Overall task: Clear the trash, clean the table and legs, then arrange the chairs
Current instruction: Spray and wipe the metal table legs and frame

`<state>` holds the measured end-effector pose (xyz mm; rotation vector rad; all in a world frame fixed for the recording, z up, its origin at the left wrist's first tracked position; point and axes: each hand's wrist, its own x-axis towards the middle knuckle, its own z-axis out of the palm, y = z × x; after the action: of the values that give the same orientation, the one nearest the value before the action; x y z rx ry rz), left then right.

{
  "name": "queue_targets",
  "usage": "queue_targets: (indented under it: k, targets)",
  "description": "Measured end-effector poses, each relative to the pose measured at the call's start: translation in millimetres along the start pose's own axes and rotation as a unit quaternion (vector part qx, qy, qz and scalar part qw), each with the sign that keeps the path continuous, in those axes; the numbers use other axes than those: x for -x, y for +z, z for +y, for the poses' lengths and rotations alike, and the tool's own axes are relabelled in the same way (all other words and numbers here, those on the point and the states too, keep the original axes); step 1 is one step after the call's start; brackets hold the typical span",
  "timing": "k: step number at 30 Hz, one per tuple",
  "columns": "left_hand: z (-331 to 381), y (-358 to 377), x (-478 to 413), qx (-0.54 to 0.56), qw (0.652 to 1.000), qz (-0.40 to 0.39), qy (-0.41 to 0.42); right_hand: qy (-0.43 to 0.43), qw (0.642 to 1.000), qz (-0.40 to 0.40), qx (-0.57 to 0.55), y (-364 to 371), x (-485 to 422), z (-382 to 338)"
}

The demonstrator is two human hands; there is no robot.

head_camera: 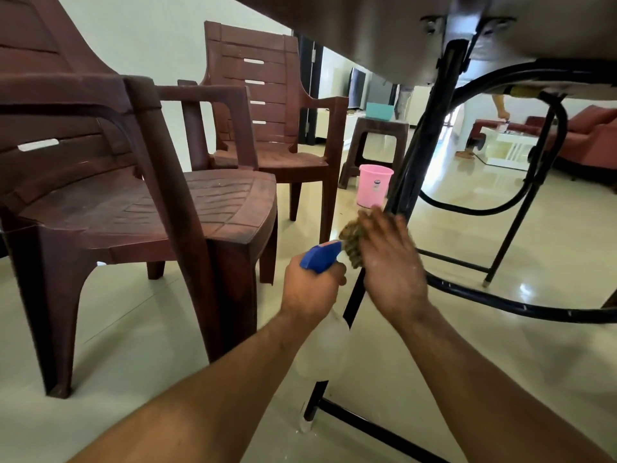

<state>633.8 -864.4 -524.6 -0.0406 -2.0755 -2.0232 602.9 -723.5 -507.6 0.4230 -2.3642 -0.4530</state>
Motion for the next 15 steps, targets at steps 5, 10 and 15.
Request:
queue_targets:
  k: [5,10,15]
  targets:
    - [0.5,0.2,-0.9,-0.017,1.0,0.0,-0.008,0.057,0.995,0.071,0.035,-21.2,-14.1,12.9]
    - [9.9,1.7,2.4,0.007,1.0,0.012,-0.007,0.009,0.999,-0.014,0.031,-0.6,6.7,4.9]
    - [8.4,-0.6,2.8,0.001,1.0,0.012,-0.004,0.061,0.993,0.096,0.043,-27.2,-7.8,17.4]
